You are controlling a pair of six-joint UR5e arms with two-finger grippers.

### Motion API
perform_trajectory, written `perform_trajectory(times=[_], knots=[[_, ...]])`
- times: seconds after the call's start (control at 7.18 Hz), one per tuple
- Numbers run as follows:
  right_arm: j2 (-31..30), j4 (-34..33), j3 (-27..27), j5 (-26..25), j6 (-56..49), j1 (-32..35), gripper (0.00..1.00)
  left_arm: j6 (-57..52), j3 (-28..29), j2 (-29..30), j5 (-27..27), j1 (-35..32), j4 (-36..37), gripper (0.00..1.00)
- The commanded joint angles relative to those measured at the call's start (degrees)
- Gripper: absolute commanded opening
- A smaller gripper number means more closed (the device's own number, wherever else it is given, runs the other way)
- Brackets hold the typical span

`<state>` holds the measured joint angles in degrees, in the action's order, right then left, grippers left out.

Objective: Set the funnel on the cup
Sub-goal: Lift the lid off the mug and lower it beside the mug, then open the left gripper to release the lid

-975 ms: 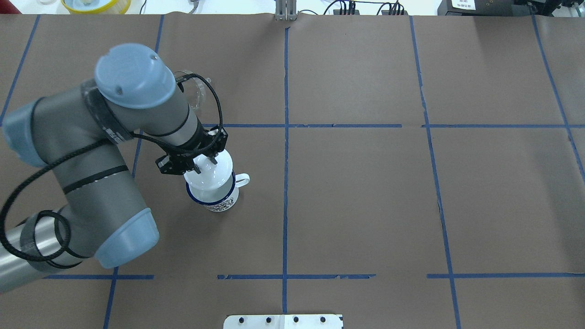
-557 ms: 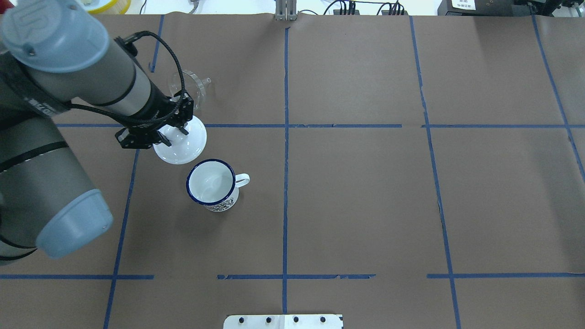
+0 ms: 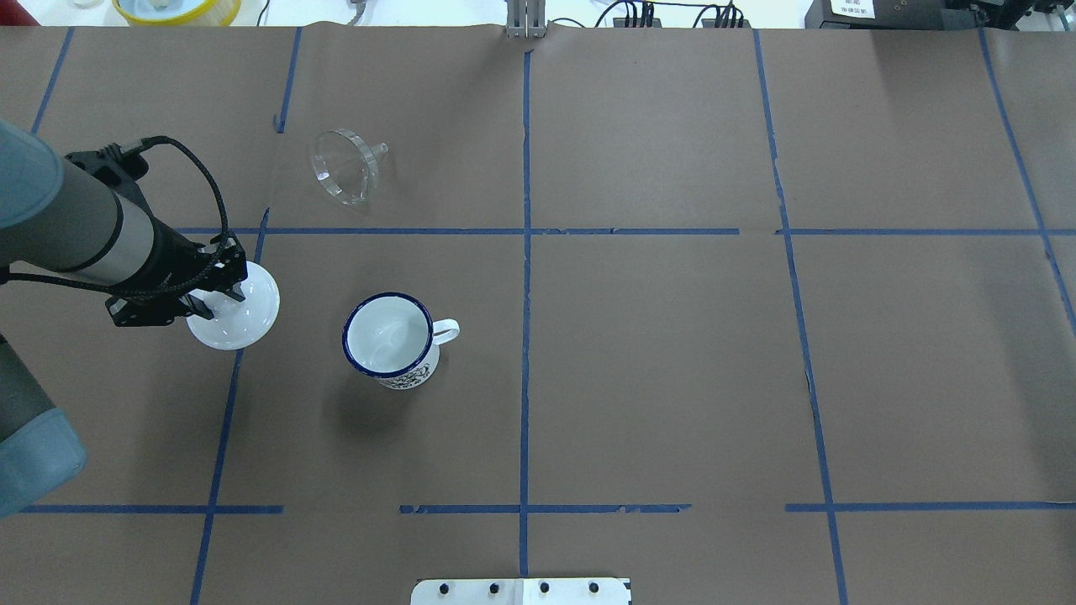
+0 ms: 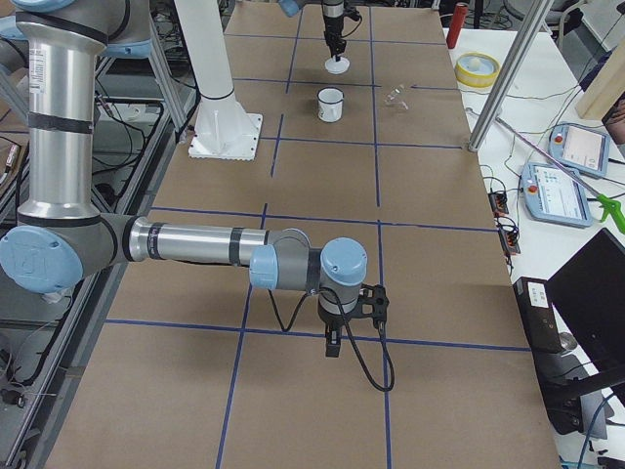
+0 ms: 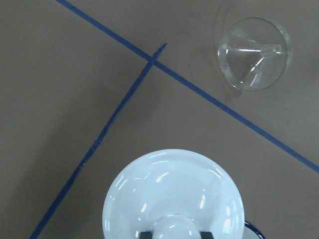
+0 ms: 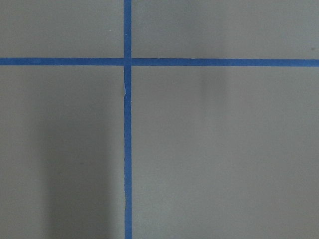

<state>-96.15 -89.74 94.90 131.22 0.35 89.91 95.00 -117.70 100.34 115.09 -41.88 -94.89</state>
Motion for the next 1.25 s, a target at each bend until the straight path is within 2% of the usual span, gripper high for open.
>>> perform_trajectory(times=[0.0, 0.14, 0.28, 0.42, 0.84, 0.98, 1.11], knots=[[0.00, 0.00, 0.03, 0.00, 0.00, 0.00, 1.00, 5.09, 9.21, -0.58, 3.11, 3.46, -12.04, 0.00], [0.00, 0.00, 0.03, 0.00, 0.00, 0.00, 1.00, 5.11, 10.37, 0.64, 3.65, 4.17, -11.81, 0.00], [0.00, 0.00, 0.03, 0.00, 0.00, 0.00, 1.00, 5.02, 11.00, 0.91, 3.65, 4.26, -11.63, 0.22], [0.00, 0.00, 0.03, 0.00, 0.00, 0.00, 1.00, 4.76, 11.00, 0.65, 3.48, 5.13, -11.37, 0.97], [0.00, 0.00, 0.03, 0.00, 0.00, 0.00, 1.00, 5.19, 7.86, 2.30, 2.69, 3.14, -7.34, 0.99], [0.00, 0.00, 0.03, 0.00, 0.00, 0.00, 1.00, 7.11, 10.19, 7.19, -0.71, -3.06, -8.11, 0.99], [0.00, 0.00, 0.03, 0.00, 0.00, 0.00, 1.00, 14.18, 14.21, 9.33, -3.61, -5.03, -12.20, 1.00]])
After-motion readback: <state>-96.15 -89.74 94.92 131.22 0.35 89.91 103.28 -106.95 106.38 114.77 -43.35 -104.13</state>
